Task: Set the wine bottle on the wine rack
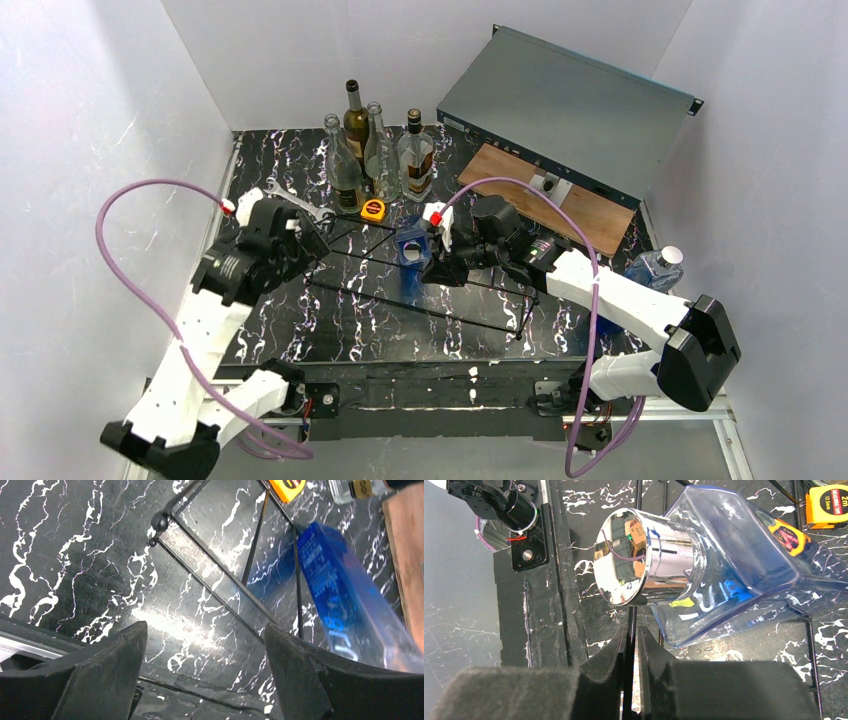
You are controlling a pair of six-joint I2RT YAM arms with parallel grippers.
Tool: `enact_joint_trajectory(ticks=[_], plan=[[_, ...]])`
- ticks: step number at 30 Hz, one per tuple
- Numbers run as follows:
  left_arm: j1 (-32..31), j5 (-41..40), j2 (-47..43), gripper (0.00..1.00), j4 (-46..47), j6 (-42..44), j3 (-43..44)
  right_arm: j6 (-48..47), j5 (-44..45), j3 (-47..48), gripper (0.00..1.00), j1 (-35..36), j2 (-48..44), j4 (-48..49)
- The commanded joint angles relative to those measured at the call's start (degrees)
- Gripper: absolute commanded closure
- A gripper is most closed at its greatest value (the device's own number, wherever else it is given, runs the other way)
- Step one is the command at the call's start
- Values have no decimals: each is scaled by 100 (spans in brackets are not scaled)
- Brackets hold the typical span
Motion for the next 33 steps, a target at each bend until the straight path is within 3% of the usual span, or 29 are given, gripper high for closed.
enact_joint_trajectory(ticks=[1,8,12,23,33], plan=[[39,-780,622,14,-149,-793,398,122,413,-31,89,-131,14,-287],[90,-1367,1110,21,-283,-1709,250,207,462,-46,77,-124,-75,-271],[101,-1508,1217,27,-143,-1808,20,277,517,-72,68,-123,-123,-257],[102,-1364,856,55,221,-1359,-609,816,1196,319,33,88,-307,-635],[97,-1156,259,62,223,-1128,-935,1698,1203,754,22,146,-466,-676]])
